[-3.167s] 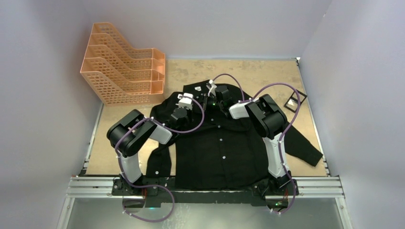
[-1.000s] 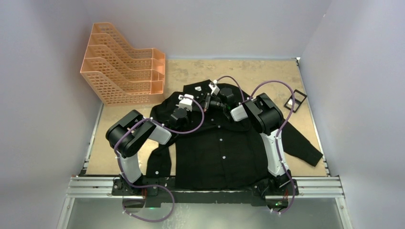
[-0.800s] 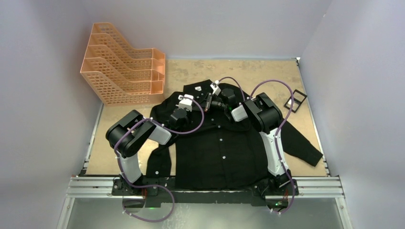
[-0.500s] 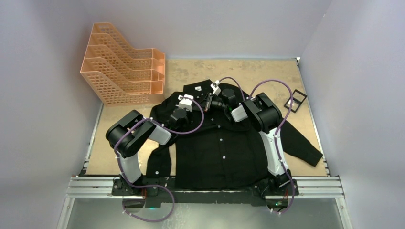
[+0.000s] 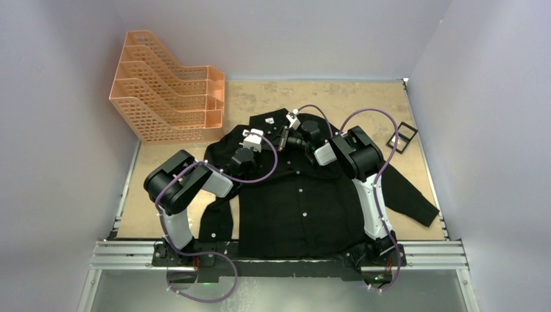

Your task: Remove the brooch from the garment

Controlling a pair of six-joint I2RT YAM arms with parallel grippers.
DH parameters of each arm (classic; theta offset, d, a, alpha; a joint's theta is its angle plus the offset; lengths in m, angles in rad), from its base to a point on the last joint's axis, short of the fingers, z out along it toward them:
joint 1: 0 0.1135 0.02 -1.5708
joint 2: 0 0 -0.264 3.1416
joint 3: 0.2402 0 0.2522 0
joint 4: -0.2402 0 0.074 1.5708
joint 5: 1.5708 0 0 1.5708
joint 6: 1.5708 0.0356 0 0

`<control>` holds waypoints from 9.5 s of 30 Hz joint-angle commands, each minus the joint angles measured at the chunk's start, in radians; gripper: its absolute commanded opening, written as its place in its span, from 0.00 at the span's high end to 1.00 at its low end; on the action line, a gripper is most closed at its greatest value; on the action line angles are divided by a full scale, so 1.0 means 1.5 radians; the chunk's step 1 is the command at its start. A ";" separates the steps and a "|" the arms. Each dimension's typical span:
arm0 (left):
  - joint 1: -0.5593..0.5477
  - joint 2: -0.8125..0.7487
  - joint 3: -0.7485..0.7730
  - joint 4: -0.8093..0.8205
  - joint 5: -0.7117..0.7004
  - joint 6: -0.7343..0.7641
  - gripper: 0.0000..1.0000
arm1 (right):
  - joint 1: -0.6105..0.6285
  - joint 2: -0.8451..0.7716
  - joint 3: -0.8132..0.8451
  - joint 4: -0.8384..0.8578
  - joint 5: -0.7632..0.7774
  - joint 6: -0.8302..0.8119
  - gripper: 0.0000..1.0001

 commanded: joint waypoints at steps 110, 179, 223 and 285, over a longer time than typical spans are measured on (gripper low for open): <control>0.046 0.001 -0.014 0.069 0.112 -0.017 1.00 | 0.017 -0.067 -0.065 0.231 -0.102 -0.018 1.00; -0.005 -0.476 -0.049 -0.284 0.051 -0.049 1.00 | -0.028 -0.430 -0.193 -0.320 0.248 -0.327 0.69; -0.006 -0.453 -0.137 -0.050 0.280 -0.226 1.00 | 0.061 -0.454 -0.365 0.078 0.011 -0.276 0.54; 0.013 -0.398 -0.219 -0.055 0.205 -0.632 1.00 | 0.062 -0.627 -0.279 -0.320 0.173 -0.319 0.50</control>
